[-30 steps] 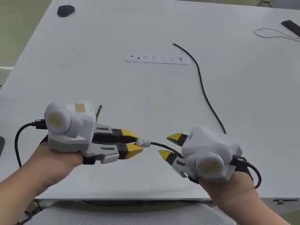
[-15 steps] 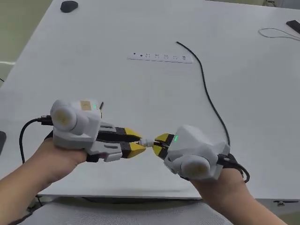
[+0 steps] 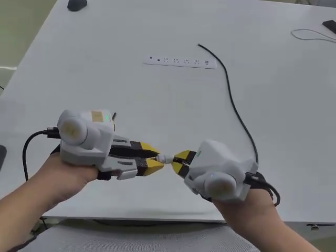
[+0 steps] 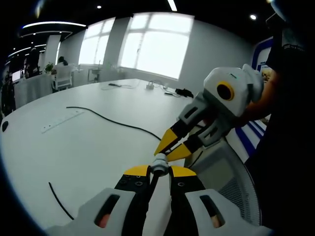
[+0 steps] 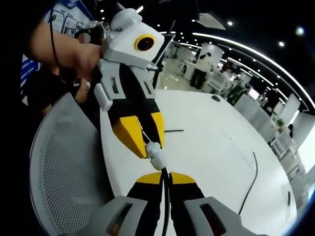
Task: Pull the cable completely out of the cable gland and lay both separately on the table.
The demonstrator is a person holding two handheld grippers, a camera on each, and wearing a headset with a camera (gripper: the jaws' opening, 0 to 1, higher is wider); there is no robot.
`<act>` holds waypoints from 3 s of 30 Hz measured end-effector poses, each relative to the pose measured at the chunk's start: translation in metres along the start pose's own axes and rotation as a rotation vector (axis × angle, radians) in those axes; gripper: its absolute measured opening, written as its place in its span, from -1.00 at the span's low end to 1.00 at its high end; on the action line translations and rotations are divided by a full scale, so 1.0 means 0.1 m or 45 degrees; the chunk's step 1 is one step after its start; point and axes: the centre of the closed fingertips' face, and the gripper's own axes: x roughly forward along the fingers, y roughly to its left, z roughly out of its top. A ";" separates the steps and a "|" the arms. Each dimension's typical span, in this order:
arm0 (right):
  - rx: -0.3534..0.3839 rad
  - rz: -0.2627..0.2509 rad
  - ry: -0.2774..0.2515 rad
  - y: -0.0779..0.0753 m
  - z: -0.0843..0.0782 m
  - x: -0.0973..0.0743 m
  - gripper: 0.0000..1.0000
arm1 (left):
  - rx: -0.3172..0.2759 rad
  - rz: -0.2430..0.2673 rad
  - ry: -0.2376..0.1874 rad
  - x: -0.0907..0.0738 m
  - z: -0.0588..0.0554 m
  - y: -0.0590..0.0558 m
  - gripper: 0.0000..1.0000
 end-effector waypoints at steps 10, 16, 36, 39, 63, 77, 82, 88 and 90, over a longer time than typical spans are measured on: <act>0.123 -0.048 0.000 -0.19 -0.10 0.01 -1.00 | -0.003 0.032 -0.030 -0.04 0.05 0.08 -0.70; 0.274 -0.088 -0.009 -0.29 -0.24 0.00 -1.00 | -0.009 0.038 -0.048 -0.05 0.08 0.09 -0.70; 0.607 -0.168 0.049 -0.46 -0.87 0.03 -1.00 | -0.008 0.026 -0.059 -0.01 0.08 0.07 -0.70; 0.676 -0.152 0.052 -0.44 -0.91 0.04 -1.00 | -0.007 0.023 -0.060 0.01 0.08 0.06 -0.70; 0.617 -0.119 0.035 -0.36 -0.79 -0.06 -0.99 | -0.025 0.050 -0.069 -0.06 0.08 0.11 -0.70; 0.520 0.013 -0.005 -0.28 -0.30 -0.22 -0.60 | -0.015 0.040 -0.052 -0.06 0.05 0.11 -0.70; 0.270 0.043 -0.003 -0.18 0.00 -0.16 -0.55 | -0.013 0.038 -0.049 -0.06 0.05 0.11 -0.70; 0.056 0.059 0.054 -0.07 0.05 -0.01 -0.65 | -0.013 0.034 -0.048 -0.07 0.06 0.10 -0.70; 0.070 0.069 0.046 -0.06 0.06 0.01 -0.73 | -0.013 0.031 -0.045 -0.06 0.05 0.09 -0.70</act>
